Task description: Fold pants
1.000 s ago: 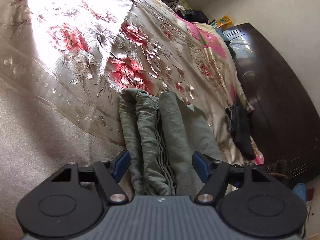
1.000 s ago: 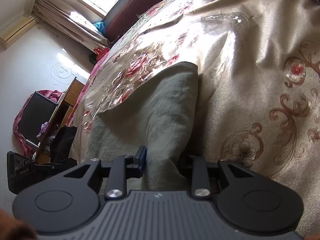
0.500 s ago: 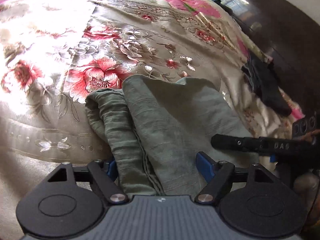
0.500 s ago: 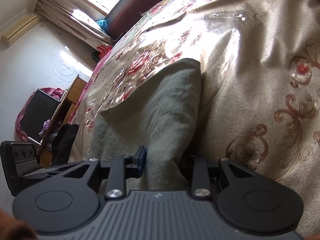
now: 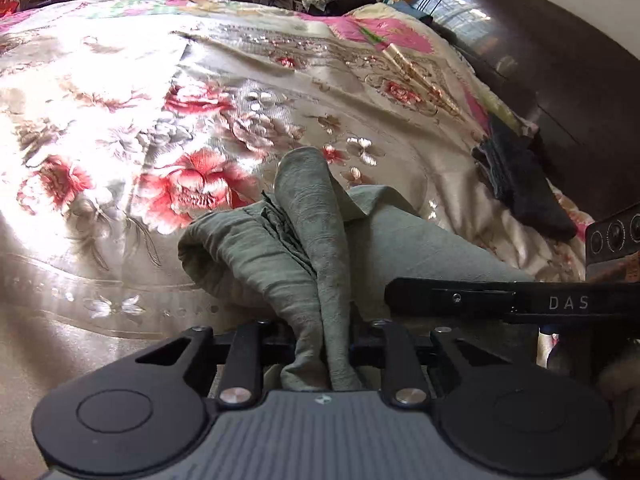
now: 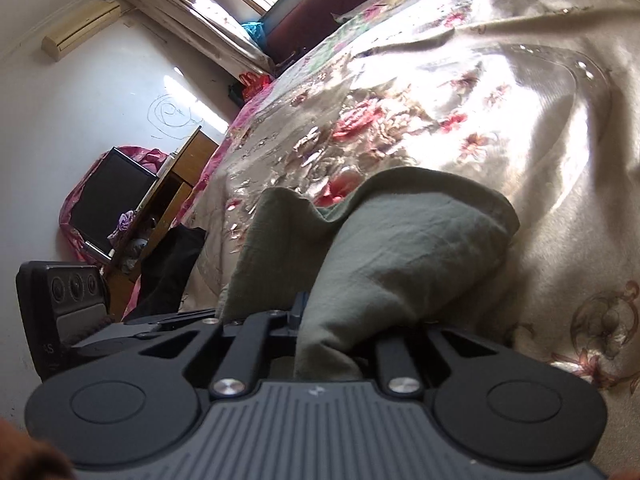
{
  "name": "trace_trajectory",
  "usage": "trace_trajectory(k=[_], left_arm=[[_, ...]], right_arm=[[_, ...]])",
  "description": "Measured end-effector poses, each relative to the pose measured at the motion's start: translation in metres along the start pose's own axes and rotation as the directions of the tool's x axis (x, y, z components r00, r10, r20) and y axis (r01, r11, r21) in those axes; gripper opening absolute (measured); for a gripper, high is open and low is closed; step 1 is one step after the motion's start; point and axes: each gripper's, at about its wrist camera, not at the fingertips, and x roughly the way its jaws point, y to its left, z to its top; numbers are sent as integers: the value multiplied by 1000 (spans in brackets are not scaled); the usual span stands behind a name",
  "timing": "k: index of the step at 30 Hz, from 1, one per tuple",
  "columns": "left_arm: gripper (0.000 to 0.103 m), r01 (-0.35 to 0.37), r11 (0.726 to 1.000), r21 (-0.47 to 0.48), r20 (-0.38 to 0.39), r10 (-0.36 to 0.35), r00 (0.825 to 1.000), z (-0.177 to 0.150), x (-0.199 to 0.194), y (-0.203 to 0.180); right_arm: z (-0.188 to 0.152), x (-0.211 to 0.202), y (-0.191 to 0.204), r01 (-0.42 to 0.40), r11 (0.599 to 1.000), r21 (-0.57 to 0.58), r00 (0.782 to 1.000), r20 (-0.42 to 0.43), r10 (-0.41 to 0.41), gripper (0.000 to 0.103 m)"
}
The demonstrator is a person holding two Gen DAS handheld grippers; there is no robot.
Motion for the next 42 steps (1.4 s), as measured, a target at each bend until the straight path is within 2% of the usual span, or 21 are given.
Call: trace_trajectory(k=[5,9,14,18,21,22,24,25,26,27,28,29,30,32,33,35,37,38,39,41,42], left_arm=[[35,8,1000,24,111,-10,994,11,-55,13],[35,-58,998,31,204,51,978,21,-109,44],[35,-216,976,-16,266,212,940,28,-173,127],[35,-355,935,-21,258,348,901,37,-210,191],[35,-443,896,-37,258,437,862,42,-234,235],[35,-473,879,-52,251,470,846,41,-239,254],[37,-508,858,-82,200,513,835,38,-237,291],[38,-529,840,-122,166,542,824,33,-233,311],[39,-550,821,-153,126,569,813,27,-227,328],[41,-586,791,-174,74,604,794,17,-218,345],[46,-631,756,-174,20,643,765,6,-207,359],[57,-638,750,-171,10,649,761,-4,-202,365],[59,-633,754,-177,26,646,763,-11,-202,364],[61,-646,742,-180,68,664,745,-19,-210,354],[64,-657,733,-177,74,676,733,-19,-212,350],[68,-708,689,-155,69,723,688,-20,-220,346],[68,-755,638,-152,71,769,635,-15,-227,340],[68,-774,609,-172,70,792,607,-12,-231,338],[68,-783,589,-200,73,806,588,-9,-235,336],[67,-801,542,-252,90,838,538,-4,-245,331],[67,-826,503,-255,96,863,496,-1,-247,327]], right_arm=[[16,2,49,-56,997,-61,998,19,58,13],[31,40,106,-133,983,-123,991,2,134,13],[42,137,189,-236,957,-167,971,-82,225,13],[46,218,241,-300,939,-167,951,-134,279,13],[44,271,273,-341,926,-162,936,-154,318,13],[43,288,280,-342,925,-166,934,-165,316,13],[34,333,292,-290,939,-182,945,-212,251,19],[29,349,294,-249,946,-208,950,-240,198,21],[19,366,292,-167,955,-245,961,-258,101,26],[10,378,289,-98,954,-282,960,-278,17,28],[5,384,285,-77,946,-316,957,-290,-19,24],[2,381,280,-83,942,-324,958,-288,-15,22],[3,373,275,-84,952,-294,960,-280,-2,26],[7,353,272,-63,953,-295,970,-244,-12,36],[10,345,271,-46,946,-320,975,-222,-27,37],[15,326,269,-14,944,-331,984,-170,-45,37],[19,306,267,-5,951,-309,988,-147,-43,37],[19,293,264,-11,951,-310,990,-138,-33,37],[18,280,262,-7,945,-326,990,-135,-40,35],[9,247,251,41,930,-366,991,-101,-84,37],[5,228,242,58,927,-370,991,-89,-97,37]])
